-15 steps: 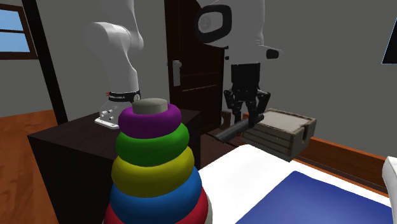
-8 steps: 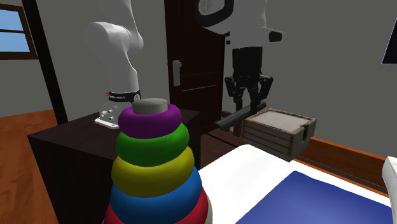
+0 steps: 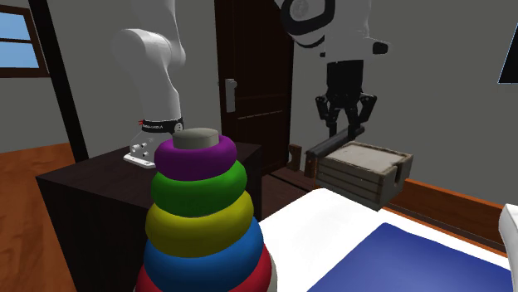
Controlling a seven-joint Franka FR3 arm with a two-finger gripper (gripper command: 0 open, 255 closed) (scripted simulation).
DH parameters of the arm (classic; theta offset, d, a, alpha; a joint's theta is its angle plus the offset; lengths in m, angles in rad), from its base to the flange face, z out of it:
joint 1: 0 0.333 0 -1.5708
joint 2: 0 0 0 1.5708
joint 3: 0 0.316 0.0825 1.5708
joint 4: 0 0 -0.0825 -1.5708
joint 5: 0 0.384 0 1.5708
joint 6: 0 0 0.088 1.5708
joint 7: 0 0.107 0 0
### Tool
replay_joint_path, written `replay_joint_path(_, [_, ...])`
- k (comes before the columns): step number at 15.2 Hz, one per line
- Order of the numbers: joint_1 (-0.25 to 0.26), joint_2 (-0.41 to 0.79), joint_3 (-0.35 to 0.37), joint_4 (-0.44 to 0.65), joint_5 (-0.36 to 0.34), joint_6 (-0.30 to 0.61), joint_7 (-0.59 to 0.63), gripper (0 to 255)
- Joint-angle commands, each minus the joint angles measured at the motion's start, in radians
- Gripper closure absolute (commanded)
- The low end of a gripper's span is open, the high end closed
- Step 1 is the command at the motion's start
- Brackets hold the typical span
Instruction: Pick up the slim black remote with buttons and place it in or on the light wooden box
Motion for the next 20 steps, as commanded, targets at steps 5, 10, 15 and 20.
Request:
replay_joint_path(5, [0.064,0.118,0.047,0.164,0.007,-0.05,0.11,255])
replay_joint_path(10, [0.113,0.234,0.076,0.336,0.009,-0.109,0.192,255])
replay_joint_path(15, [0.117,0.284,0.082,0.351,0.014,-0.075,0.2,255])
replay_joint_path(20, [0.114,0.331,0.086,0.346,0.02,-0.023,0.198,255])
